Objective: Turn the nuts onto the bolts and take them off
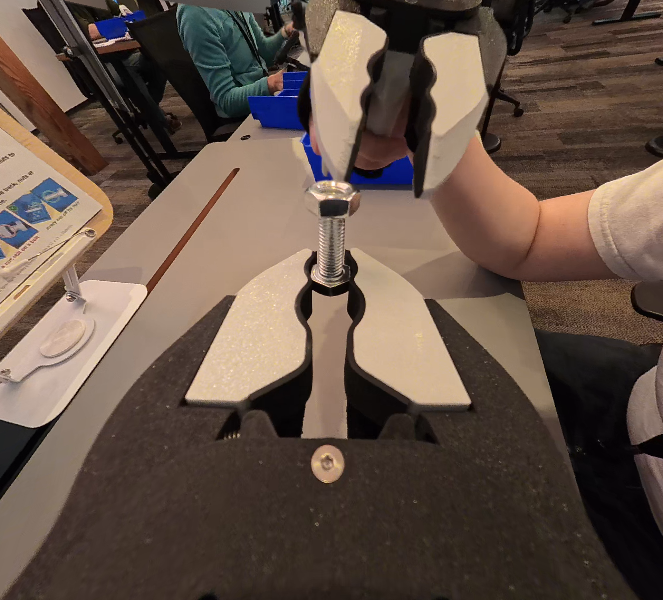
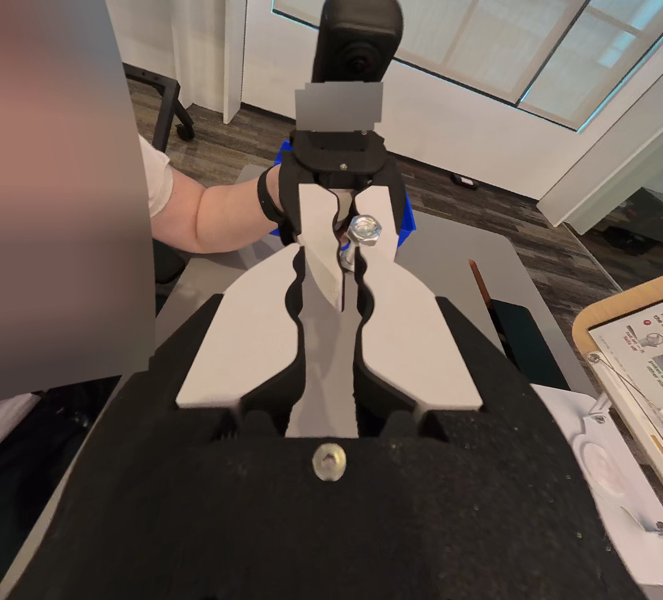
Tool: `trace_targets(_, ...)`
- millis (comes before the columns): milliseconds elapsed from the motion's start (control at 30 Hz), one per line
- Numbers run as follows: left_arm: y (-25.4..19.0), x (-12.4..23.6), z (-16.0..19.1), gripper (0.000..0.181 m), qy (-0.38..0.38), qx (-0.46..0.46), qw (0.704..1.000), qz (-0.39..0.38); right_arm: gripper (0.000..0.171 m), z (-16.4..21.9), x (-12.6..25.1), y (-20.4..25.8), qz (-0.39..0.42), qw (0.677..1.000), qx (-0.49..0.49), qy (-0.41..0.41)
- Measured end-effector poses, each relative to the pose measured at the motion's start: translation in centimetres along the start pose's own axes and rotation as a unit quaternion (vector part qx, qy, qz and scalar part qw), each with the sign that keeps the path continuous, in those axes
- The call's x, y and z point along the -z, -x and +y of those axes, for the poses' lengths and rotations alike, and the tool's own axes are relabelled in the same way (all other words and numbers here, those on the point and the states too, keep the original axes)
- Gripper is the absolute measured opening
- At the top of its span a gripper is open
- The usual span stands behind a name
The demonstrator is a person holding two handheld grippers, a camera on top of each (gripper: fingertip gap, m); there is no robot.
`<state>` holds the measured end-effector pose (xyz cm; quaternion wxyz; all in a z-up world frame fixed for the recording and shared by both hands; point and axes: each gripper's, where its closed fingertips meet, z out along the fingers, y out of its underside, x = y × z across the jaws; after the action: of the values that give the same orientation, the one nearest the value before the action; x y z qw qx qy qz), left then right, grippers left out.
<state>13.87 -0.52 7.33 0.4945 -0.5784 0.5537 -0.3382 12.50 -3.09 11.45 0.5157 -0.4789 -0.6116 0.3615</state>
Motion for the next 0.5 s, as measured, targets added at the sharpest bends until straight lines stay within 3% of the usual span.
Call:
trace_targets(200, -0.5, -0.4, 0.1, 0.014, 0.005, -0.007, 1.0, 0.007, 0.039, -0.3, -1.0, -0.7, 0.012, 1.0, -0.005, -0.025)
trace_targets(333, -0.2, -0.3, 0.1, 0.014, 0.002, -0.003, 1.0, 0.002, 0.036, 0.4, -1.0, -0.5, 0.011, 1.0, 0.003, 0.006)
trace_targets(433, 0.0, -0.1, 0.0, 0.014, 0.0, -0.001, 1.0, 0.0, 0.027, 0.2, -0.5, -0.5, 0.005, 1.0, -0.004, -0.002)
trace_targets(500, -0.1, -0.1, 0.0, 0.014, -0.001, 0.0, 1.0, 0.003, 0.031, -0.3, -0.6, -1.2, 0.023, 0.999, -0.014, -0.022)
